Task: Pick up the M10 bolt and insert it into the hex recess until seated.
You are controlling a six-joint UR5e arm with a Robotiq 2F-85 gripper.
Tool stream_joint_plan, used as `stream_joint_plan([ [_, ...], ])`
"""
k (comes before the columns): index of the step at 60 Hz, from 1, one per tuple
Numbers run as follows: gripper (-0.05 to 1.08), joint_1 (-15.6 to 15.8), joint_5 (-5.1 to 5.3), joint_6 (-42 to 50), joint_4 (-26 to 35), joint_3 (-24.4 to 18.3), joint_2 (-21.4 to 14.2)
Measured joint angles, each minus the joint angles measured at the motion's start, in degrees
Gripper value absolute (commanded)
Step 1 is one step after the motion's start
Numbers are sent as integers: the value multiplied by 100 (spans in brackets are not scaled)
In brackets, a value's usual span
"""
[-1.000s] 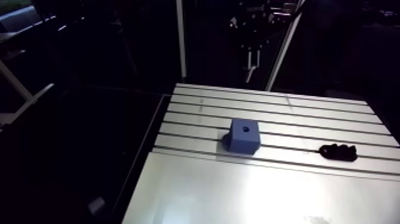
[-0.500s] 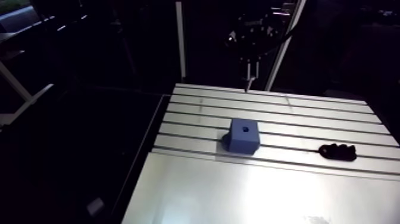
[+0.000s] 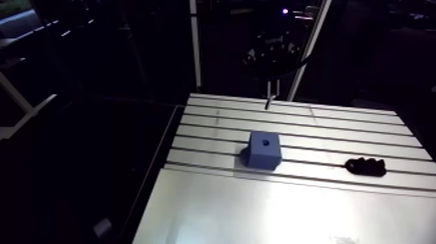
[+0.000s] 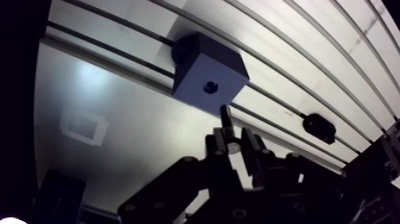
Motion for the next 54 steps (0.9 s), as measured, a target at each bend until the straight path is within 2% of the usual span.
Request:
stream_joint_plan([
  [54,108,-32,-39,-573,-184,315,-97],
])
